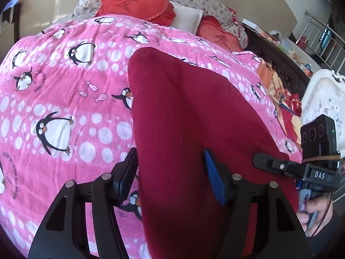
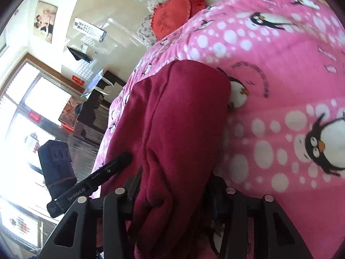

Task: Fold small clothes

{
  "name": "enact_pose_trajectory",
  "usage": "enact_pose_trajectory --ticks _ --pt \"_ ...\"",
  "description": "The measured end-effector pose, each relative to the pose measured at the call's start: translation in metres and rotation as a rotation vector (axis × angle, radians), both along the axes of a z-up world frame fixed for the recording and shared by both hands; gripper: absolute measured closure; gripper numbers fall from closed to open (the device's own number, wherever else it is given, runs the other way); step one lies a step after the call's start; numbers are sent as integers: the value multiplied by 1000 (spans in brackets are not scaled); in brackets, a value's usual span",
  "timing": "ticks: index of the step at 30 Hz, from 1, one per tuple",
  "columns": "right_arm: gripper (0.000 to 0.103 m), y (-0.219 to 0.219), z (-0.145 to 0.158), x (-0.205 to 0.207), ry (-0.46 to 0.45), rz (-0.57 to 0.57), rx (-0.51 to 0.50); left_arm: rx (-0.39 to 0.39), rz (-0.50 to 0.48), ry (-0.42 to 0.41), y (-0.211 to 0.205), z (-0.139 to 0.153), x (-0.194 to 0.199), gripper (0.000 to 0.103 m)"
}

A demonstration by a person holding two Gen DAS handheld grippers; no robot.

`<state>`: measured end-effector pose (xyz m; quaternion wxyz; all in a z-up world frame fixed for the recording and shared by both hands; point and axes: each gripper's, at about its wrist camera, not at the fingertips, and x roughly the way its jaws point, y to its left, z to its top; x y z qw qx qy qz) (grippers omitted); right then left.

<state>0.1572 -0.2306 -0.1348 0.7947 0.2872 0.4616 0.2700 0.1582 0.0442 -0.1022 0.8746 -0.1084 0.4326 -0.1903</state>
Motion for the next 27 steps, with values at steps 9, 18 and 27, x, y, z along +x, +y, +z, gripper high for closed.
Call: enact_pose_trajectory --ticks 9,18,27 --pt "58 21 107 -55 -392 7 -470 0 86 -153 42 69 1 41" --pt "58 92 59 -52 -450 466 -716 79 118 27 -15 28 90 41" --pt "56 78 25 -66 -526 371 -665 124 147 109 -21 -16 102 34"
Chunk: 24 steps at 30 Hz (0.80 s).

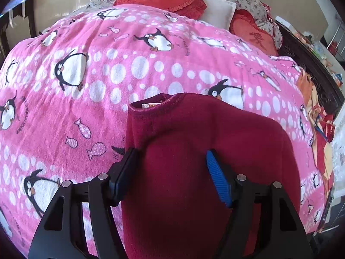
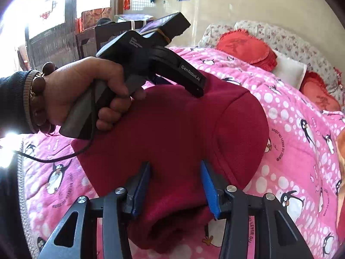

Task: Fold small clothes

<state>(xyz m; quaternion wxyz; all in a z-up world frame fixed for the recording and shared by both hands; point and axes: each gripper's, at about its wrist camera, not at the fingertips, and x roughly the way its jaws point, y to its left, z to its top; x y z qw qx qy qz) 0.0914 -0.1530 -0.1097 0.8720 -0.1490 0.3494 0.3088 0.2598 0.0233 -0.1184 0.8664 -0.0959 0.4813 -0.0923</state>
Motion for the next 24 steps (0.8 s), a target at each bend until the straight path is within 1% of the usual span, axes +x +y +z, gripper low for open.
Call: enact_pose_trajectory --ticks 3,5,7,10,12,13,14,15,16,18,19,20,21,22,24 --pt "54 1 2 1 -6 -1 22 44 -2 -8 -5 0 0 32" --pt "53 9 1 0 -32 -9 6 59 -2 -7 -7 -1 2 31" --pt "51 16 1 -8 -59 -15 -18 66 -2 -3 -10 -1 6 30" --pt "51 19 2 -11 -64 -19 -21 69 -9 3 -9 0 6 30" --pt "51 20 3 -14 -69 -19 -30 78 -37 28 -5 8 2 30" --pt "51 21 5 -17 -73 -22 -46 106 -32 27 -2 17 -2 30" --pt "51 22 8 -18 -61 -35 -60 135 -15 7 5 29 -14 30" --pt "51 20 15 -23 -23 -68 -61 156 -13 -29 12 45 -32 30" --pt "51 16 23 -27 5 -97 -40 177 -15 -65 16 58 -51 30" --pt "51 -3 44 -50 39 -196 61 228 1 -120 24 78 -87 24" --pt "50 -11 51 -59 51 -245 89 258 7 -144 26 88 -111 20" --pt "49 -20 58 -72 62 -316 100 279 10 -159 27 93 -127 20" --pt "49 -24 63 -81 64 -359 93 296 20 -172 28 99 -149 20" --pt "49 -30 68 -91 71 -400 86 302 25 -175 28 101 -162 20" --pt "49 -38 77 -110 89 -441 93 296 20 -180 27 104 -190 20"
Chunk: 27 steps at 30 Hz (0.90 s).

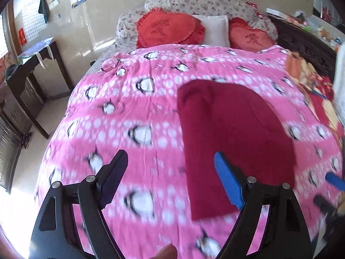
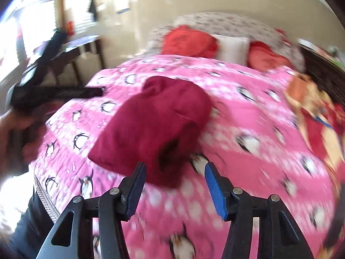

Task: Fold small clothes

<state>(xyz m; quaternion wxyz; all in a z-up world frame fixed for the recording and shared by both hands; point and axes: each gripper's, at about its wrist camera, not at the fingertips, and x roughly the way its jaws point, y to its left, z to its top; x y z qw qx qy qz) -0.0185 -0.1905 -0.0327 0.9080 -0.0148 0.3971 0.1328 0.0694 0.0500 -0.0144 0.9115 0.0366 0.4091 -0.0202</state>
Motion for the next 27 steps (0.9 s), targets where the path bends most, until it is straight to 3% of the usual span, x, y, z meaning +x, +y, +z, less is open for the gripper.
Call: enact_pose_trajectory --ticks 4,9,13,15,16,20,24,27 --pt "48 -15 19 -33 0 -30 41 -17 15 2 -4 1 -35 20" --pt "46 -22 29 -55 -22 -48 -12 -43 30 20 -10 3 -50 20" --pt "46 -28 29 -59 -18 -52 -16 -71 24 30 -15 6 -58 20" --pt "46 -30 28 -57 -13 -64 -13 -82 13 40 -19 7 -60 12" --pt "46 -32 28 -56 -10 -67 -6 -103 0 38 -20 8 -61 0" --pt "46 -34 32 -53 -17 -78 8 -125 -39 36 -26 9 -63 0" --pt "46 -35 36 -51 -23 -77 13 -66 8 27 -28 8 -65 0" --pt "46 -35 36 -48 -16 -75 11 -91 23 71 -25 5 -61 0"
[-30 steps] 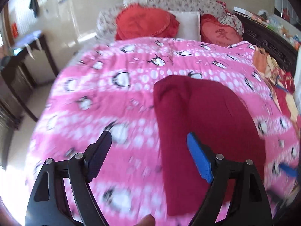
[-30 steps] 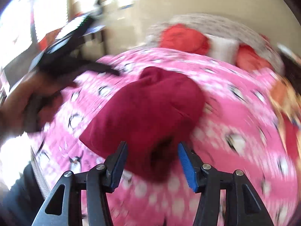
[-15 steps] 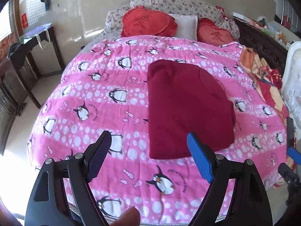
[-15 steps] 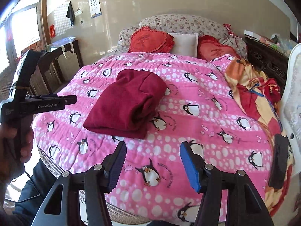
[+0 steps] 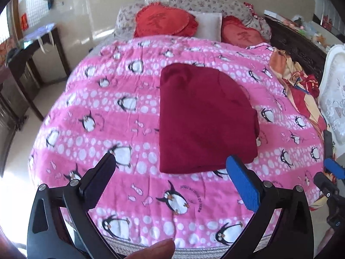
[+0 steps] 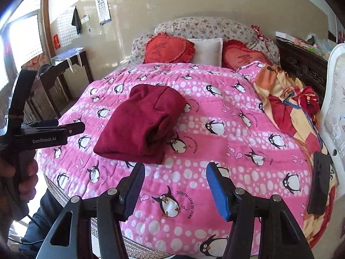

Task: Fold small clothes

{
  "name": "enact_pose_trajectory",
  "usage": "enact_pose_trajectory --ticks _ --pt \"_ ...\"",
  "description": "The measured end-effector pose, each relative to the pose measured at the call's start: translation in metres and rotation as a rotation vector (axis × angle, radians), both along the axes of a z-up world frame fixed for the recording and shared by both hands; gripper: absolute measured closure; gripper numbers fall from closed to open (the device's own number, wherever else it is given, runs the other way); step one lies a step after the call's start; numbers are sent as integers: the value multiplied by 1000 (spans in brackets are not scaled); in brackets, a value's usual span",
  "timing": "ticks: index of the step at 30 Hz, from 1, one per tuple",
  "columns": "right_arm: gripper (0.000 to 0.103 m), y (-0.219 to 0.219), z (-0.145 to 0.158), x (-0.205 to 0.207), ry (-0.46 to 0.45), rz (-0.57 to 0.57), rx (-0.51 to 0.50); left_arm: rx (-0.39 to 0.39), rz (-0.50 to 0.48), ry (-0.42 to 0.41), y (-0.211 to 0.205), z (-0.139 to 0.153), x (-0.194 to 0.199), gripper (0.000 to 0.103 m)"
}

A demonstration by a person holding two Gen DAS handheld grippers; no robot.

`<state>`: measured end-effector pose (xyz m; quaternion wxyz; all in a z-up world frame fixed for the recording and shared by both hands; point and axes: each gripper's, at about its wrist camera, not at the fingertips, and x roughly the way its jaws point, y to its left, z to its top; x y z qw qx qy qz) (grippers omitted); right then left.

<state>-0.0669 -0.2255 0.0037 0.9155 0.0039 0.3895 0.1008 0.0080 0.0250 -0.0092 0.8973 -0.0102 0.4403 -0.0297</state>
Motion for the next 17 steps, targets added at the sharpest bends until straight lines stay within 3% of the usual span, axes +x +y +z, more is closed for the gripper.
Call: enact_pose_trajectory --ticks 8,17 --pt "46 4 -2 5 10 6 -6 -38 -11 49 1 -8 3 0" --pt "46 7 -6 10 16 -2 3 -14 -74 58 -19 -22 -2 0"
